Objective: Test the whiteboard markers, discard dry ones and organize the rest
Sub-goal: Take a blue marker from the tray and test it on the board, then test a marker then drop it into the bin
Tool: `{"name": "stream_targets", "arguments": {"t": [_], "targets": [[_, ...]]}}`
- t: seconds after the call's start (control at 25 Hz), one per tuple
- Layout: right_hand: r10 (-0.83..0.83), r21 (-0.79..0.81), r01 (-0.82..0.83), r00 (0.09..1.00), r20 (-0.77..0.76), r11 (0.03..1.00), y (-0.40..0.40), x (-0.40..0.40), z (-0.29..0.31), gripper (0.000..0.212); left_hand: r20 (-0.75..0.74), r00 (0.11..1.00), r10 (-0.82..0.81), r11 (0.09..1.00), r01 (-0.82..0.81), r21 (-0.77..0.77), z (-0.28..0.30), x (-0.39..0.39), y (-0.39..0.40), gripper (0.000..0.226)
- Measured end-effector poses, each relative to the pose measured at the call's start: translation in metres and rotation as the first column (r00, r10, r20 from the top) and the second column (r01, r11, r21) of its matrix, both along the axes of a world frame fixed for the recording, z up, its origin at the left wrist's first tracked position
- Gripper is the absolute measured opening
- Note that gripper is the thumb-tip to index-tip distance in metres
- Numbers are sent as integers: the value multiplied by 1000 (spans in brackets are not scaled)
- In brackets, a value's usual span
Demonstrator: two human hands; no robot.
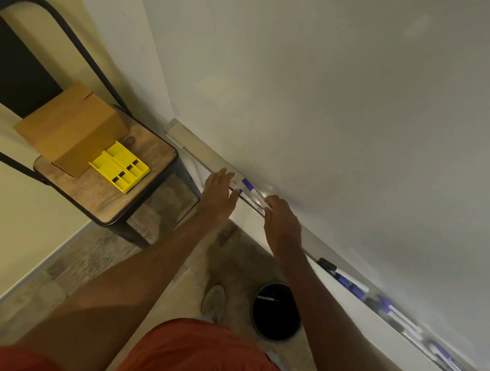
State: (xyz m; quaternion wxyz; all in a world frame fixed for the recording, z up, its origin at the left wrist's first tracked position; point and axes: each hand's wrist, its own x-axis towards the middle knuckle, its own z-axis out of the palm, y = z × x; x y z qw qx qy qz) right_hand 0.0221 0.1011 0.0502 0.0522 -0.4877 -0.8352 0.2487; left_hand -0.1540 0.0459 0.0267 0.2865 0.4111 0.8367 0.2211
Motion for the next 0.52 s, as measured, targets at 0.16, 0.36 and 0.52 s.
{"name": "stream_targets", "arguments": {"t": [0.16, 0.36, 0.52], "targets": [[68, 107, -73, 996, 48, 992, 8, -13, -21, 28, -99, 966, -241, 959, 220, -181, -18, -6, 2, 68], [124, 144, -133, 990, 67, 981, 13, -16, -41, 37, -95, 975, -203, 971, 188, -150, -28, -4, 0, 69], [128, 121, -139, 988, 91, 983, 14, -16, -46, 42, -100, 973, -207, 971, 191, -146, -35, -5, -2, 72]]}}
